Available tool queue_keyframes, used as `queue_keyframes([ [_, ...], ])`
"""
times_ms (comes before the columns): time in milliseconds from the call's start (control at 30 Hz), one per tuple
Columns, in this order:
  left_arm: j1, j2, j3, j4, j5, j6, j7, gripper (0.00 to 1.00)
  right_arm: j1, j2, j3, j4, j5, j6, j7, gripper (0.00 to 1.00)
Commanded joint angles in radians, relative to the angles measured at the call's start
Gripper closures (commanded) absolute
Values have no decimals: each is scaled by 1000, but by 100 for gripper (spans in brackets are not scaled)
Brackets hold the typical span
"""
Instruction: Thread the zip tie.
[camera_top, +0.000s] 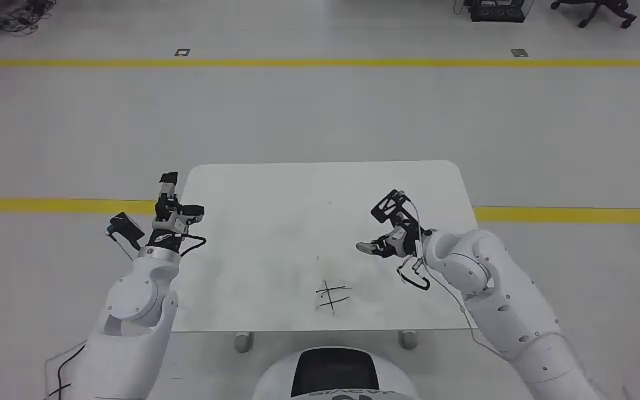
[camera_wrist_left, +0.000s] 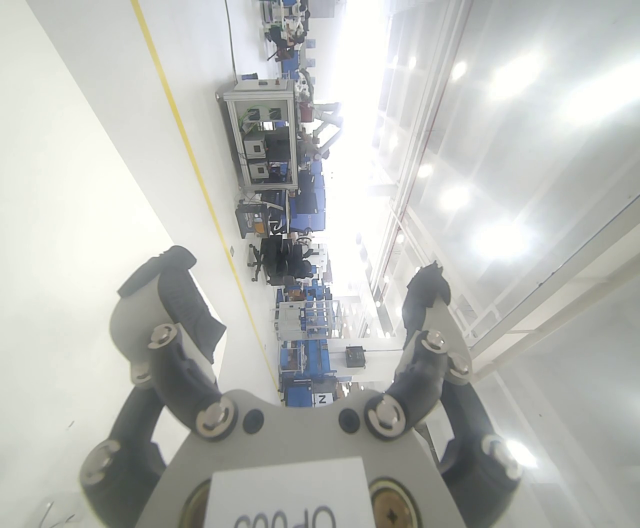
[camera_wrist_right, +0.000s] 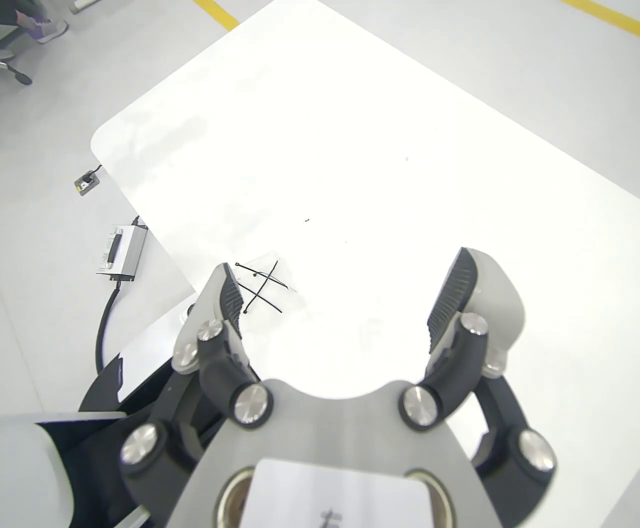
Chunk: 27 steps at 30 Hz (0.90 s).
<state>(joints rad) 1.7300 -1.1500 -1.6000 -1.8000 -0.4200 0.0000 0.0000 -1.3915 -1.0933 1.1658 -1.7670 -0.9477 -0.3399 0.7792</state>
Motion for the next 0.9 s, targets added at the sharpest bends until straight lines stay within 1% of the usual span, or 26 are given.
queue_keyframes([
  [0,0,0,0,0,0,0,0,0,19,4,-36,-24,-66,0,32,0],
  [133,0,0,0,0,0,0,0,0,74,15,-100,-42,-104,0,94,0],
  [200,0,0,0,0,0,0,0,0,112,20,-147,-41,-112,0,139,0],
  [300,0,0,0,0,0,0,0,0,185,24,-226,-13,-91,0,183,0],
  [333,0,0,0,0,0,0,0,0,219,25,-266,5,-76,0,208,0],
  [400,0,0,0,0,0,0,0,0,275,24,-327,34,-51,0,238,0],
  [433,0,0,0,0,0,0,0,0,291,23,-346,50,-49,0,245,0],
  [767,0,0,0,0,0,0,0,0,291,23,-346,50,-49,0,245,0],
  [833,0,0,0,0,0,0,0,0,291,23,-366,34,-56,0,244,0],
  [867,0,0,0,0,0,0,0,0,298,22,-387,36,-69,0,244,0],
])
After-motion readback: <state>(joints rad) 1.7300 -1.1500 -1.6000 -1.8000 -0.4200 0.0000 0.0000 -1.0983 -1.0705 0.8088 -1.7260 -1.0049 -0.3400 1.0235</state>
